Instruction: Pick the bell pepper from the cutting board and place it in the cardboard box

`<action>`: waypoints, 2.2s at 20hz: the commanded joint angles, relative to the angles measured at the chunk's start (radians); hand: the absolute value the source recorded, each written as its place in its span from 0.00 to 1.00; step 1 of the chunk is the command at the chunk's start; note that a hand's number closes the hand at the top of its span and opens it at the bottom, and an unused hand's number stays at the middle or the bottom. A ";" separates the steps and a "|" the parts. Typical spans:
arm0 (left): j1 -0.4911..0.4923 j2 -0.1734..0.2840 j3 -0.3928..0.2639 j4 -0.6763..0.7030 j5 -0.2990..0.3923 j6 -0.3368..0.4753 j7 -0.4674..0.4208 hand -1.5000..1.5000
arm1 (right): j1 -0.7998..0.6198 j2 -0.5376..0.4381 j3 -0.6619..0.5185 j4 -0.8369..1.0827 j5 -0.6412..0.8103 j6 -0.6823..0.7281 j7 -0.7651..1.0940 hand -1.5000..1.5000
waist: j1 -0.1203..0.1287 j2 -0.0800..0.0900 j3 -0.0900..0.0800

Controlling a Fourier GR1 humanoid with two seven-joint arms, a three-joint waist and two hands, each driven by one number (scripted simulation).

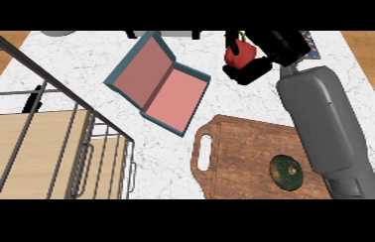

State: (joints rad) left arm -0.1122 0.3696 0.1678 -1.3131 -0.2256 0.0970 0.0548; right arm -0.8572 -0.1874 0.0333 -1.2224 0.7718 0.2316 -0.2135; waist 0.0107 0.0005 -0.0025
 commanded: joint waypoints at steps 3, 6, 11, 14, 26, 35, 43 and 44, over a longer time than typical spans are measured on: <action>-0.006 -0.035 -0.021 -0.029 -0.027 0.026 0.025 0.50 | -0.196 0.151 -0.021 0.109 -0.025 0.018 0.185 1.00 | 0.007 0.001 0.002; -0.020 0.005 0.005 -0.019 0.000 -0.021 -0.006 0.50 | -0.261 0.184 -0.014 0.224 -0.078 -0.062 0.227 1.00 | 0.018 0.004 0.002; -0.055 -0.007 0.004 0.004 -0.003 -0.025 0.011 0.50 | -0.352 0.186 0.024 0.407 -0.190 -0.133 0.240 1.00 | 0.020 0.006 0.002; -0.039 -0.043 -0.036 -0.017 -0.031 -0.006 0.006 0.50 | -0.401 0.187 0.109 0.555 -0.252 -0.257 0.212 1.00 | 0.051 0.012 0.001; -0.116 -0.041 -0.051 0.012 -0.032 -0.043 0.021 0.50 | -0.501 0.187 0.213 0.874 -0.395 -0.386 0.250 0.00 | 0.114 0.034 0.000; -0.127 -0.058 -0.068 0.019 -0.048 -0.036 -0.005 0.50 | -0.476 0.187 0.254 0.870 -0.567 -0.427 0.180 0.00 | 0.136 0.035 0.001; -0.098 -0.063 -0.045 0.018 -0.056 0.000 0.000 0.50 | -0.455 0.187 0.156 0.846 -0.712 -0.576 0.008 0.00 | 0.095 0.031 0.002; -0.149 -0.057 -0.044 0.039 -0.051 -0.015 0.039 0.50 | -0.453 0.187 0.144 0.835 -0.745 -0.577 -0.008 0.00 | 0.087 0.031 0.002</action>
State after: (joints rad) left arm -0.2232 0.3170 0.1164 -1.2953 -0.2775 0.0758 0.0658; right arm -1.3183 -0.0001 0.2288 -0.3793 0.1060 -0.3020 -0.1534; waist 0.1187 0.0310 -0.0014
